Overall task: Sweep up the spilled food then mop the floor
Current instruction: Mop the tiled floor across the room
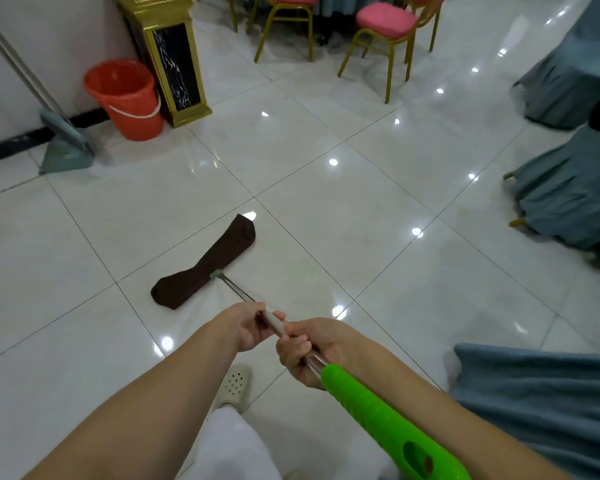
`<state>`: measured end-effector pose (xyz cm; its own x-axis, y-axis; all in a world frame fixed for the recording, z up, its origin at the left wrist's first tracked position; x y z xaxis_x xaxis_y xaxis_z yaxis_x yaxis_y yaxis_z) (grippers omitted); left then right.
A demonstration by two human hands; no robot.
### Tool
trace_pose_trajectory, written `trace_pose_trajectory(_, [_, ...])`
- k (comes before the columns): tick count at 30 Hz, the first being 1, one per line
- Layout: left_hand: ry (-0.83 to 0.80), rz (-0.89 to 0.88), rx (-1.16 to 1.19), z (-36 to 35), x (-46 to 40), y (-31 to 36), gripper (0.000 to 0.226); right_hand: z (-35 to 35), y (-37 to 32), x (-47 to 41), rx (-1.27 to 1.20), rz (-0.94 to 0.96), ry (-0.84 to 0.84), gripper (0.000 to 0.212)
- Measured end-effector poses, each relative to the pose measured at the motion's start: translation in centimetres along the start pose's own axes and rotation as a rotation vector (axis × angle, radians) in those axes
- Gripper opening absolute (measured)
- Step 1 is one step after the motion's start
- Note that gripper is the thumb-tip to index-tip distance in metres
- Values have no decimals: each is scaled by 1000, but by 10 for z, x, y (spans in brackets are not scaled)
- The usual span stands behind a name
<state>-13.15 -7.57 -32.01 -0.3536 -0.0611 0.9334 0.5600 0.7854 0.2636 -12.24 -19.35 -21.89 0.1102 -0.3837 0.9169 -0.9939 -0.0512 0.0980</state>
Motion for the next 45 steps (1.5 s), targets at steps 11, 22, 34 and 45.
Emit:
trace_pose_trajectory(11, [-89, 73, -136, -57, 35, -148, 26, 111, 82, 89, -210, 211, 54, 31])
trace_pose_trajectory(22, [-221, 186, -227, -111, 62, -224, 23, 170, 125, 129, -425, 255, 117, 31])
trace_pose_trajectory(34, [-261, 269, -8, 15, 102, -204, 15, 69, 211, 100, -324, 238, 164, 32])
trace_pose_trajectory(45, [-183, 199, 197, 214, 132, -130, 25, -78, 300, 5, -107, 205, 140, 35])
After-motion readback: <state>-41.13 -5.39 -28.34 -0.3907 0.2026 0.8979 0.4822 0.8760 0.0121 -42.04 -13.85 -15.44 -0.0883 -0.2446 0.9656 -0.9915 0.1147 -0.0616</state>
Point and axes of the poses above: each hand's wrist, its own x-axis away from the middle knuckle, its own z-axis out of the back of the hand, y = z × x, the point moved 5 cm from there along -x, towards the middle knuckle, and after that the axes turned 3 degrees about y, right-handed, at the moved point
